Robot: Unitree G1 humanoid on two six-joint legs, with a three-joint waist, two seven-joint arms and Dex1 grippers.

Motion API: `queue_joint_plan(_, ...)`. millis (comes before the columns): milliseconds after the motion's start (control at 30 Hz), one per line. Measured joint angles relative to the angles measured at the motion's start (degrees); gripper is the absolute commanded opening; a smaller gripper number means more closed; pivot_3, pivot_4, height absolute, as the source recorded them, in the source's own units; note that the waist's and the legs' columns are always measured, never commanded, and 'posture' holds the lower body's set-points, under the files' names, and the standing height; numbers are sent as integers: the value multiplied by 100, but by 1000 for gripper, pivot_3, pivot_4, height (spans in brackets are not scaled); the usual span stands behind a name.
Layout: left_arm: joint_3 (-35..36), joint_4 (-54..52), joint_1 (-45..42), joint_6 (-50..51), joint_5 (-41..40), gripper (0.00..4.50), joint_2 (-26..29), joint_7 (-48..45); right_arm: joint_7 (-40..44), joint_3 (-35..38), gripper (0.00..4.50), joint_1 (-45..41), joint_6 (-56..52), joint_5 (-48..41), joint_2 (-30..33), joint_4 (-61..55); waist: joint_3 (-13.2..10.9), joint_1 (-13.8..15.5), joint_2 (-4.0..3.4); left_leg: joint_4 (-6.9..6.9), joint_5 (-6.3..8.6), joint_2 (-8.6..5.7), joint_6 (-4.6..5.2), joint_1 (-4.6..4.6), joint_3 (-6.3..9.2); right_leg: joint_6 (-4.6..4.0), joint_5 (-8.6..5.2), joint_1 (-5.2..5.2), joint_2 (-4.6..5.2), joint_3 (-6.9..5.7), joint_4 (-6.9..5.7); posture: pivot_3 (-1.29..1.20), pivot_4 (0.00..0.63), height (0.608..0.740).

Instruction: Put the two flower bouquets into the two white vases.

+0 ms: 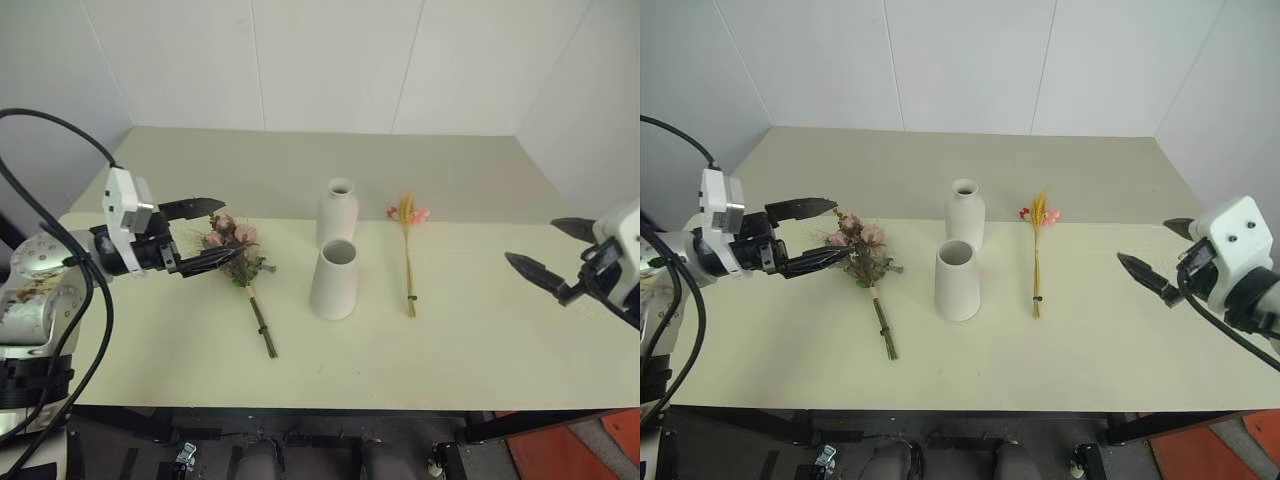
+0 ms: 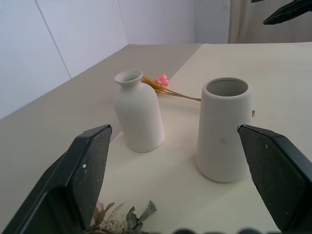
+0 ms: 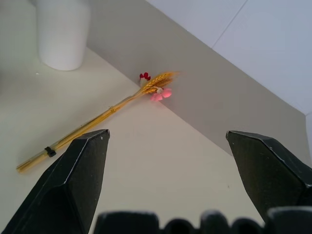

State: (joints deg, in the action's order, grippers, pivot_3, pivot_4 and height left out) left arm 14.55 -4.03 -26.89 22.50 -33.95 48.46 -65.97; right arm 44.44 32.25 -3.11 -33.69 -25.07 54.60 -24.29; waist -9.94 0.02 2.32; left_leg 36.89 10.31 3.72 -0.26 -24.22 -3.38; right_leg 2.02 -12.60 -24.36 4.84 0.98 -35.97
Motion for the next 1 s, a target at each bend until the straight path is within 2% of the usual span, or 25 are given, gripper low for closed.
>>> queue_joint_plan(300, 37, 0, 75, 4, -17, 4490, 231, -144, 670, 255, 4500, 568, 27, -95, 208, -90, 0, -4, 0, 0, 0, 1, 0, 4, 0, 1, -1, 4, 0, -1, 0, 0, 150, 740)
queue_joint_plan(433, 56, 2, 85, 4, -18, 4490, 311, -186, 614, 249, 4500, 531, -36, -85, 212, -90, 0, -10, 0, 1, 0, 1, 0, 6, 0, 1, -1, 5, 0, 0, 0, 0, 150, 740)
queue_joint_plan(600, 27, 22, -1, 1, -16, 4490, 214, -159, -100, -568, 4500, -636, -794, 25, 397, 56, 0, -80, 1, 2, 0, 4, 0, 12, 0, -4, -1, 8, -2, 0, -2, 0, 150, 740)
queue_joint_plan(767, -321, 54, -394, -30, 36, 4490, 1, -195, -609, -2285, 4500, -2517, -1822, 307, 49, 1224, -1, -102, 3, 4, 0, 4, 0, -3, 2, -31, 19, -5, -7, 3, -1, 0, 150, 740)
queue_joint_plan(867, -654, 99, -699, -160, 240, 4490, -29, -348, -744, -3343, 4500, -3823, -2449, 624, -584, 2346, -1, -130, 4, 3, -1, 10, 1, -9, 5, -49, 31, -12, -18, 6, -2, 0, 150, 740)
queue_joint_plan(1000, -828, 148, -932, -288, 354, 4490, -52, -480, -955, -4098, 4500, -4835, -2590, 995, -1591, 3689, -1, -130, 3, 1, -1, 19, 2, -26, 10, -52, 31, -35, -32, 7, -10, 0, 150, 740)
